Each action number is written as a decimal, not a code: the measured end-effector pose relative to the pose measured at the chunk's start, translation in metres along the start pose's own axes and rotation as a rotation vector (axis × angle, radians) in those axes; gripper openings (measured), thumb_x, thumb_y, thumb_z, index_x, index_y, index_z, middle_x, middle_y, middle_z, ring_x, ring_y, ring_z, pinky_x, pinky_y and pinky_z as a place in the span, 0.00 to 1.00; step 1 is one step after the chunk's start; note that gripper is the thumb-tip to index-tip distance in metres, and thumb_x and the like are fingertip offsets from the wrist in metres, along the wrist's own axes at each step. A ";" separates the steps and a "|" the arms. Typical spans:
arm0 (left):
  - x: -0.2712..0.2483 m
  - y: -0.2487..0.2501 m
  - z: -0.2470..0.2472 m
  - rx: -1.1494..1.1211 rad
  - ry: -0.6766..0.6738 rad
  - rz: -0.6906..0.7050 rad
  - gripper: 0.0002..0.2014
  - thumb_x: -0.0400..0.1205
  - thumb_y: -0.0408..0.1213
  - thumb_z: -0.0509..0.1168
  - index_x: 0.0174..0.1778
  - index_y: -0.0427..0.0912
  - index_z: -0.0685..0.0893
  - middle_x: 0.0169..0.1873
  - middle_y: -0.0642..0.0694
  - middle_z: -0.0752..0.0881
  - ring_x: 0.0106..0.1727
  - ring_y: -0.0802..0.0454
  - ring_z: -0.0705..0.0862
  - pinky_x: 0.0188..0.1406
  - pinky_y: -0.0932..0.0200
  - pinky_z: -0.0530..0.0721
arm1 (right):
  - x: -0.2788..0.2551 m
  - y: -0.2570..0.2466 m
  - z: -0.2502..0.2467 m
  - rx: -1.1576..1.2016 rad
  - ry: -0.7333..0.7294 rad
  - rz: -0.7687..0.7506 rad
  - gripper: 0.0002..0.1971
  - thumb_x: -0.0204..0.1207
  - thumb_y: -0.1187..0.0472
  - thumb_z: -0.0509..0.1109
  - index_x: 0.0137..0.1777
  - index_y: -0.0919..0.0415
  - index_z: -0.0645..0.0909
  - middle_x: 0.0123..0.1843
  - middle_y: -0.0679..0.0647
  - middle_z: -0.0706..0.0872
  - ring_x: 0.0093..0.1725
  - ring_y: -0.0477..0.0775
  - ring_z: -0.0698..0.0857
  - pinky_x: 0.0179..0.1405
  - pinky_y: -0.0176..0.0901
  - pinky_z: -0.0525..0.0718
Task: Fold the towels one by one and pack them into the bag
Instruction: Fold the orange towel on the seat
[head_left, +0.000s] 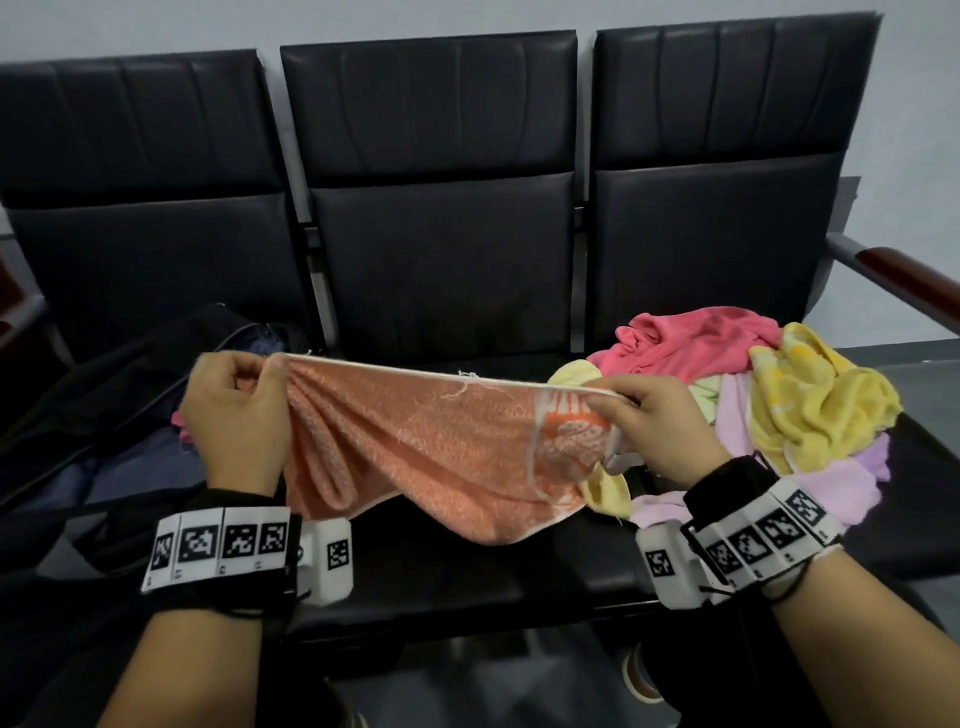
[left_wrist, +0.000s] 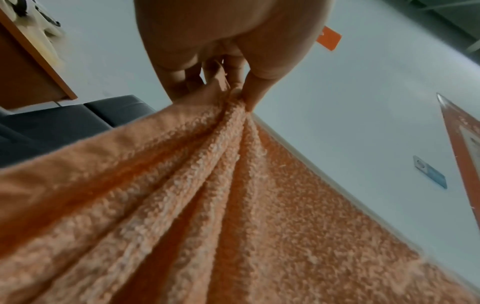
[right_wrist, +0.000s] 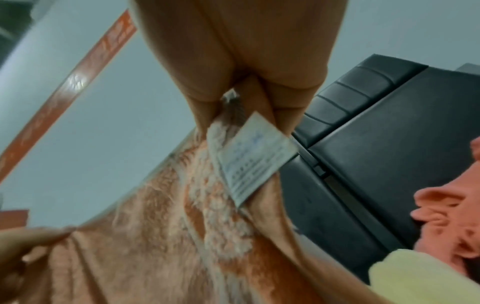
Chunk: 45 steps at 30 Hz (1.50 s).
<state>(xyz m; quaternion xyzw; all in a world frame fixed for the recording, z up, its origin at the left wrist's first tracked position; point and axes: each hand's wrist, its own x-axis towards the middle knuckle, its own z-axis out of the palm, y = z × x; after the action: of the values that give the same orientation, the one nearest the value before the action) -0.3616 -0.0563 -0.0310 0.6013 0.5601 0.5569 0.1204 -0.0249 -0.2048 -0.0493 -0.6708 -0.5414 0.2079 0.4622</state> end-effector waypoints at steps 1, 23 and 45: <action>0.004 0.006 0.001 -0.021 0.027 0.004 0.09 0.81 0.37 0.70 0.41 0.35 0.84 0.42 0.40 0.82 0.37 0.56 0.77 0.45 0.63 0.73 | 0.002 -0.006 -0.002 0.018 0.033 -0.014 0.06 0.79 0.64 0.73 0.52 0.54 0.90 0.41 0.50 0.92 0.43 0.53 0.91 0.42 0.48 0.90; -0.078 0.058 0.038 -0.291 -0.783 0.198 0.13 0.79 0.25 0.69 0.51 0.48 0.88 0.46 0.56 0.91 0.50 0.57 0.89 0.53 0.62 0.84 | -0.003 -0.039 0.051 0.424 -0.347 0.041 0.20 0.76 0.81 0.64 0.58 0.61 0.86 0.49 0.64 0.92 0.46 0.60 0.92 0.40 0.50 0.91; -0.068 0.058 0.013 -0.279 -0.848 0.179 0.07 0.79 0.34 0.74 0.49 0.50 0.91 0.42 0.55 0.91 0.45 0.57 0.90 0.47 0.62 0.86 | 0.001 -0.063 0.080 -0.148 -0.213 -0.226 0.15 0.75 0.45 0.75 0.32 0.52 0.82 0.24 0.48 0.84 0.27 0.45 0.83 0.29 0.47 0.83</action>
<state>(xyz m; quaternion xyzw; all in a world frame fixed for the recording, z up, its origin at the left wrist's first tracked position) -0.3033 -0.1250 -0.0277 0.8004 0.3266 0.3397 0.3706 -0.1211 -0.1733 -0.0348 -0.6120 -0.6734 0.1840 0.3718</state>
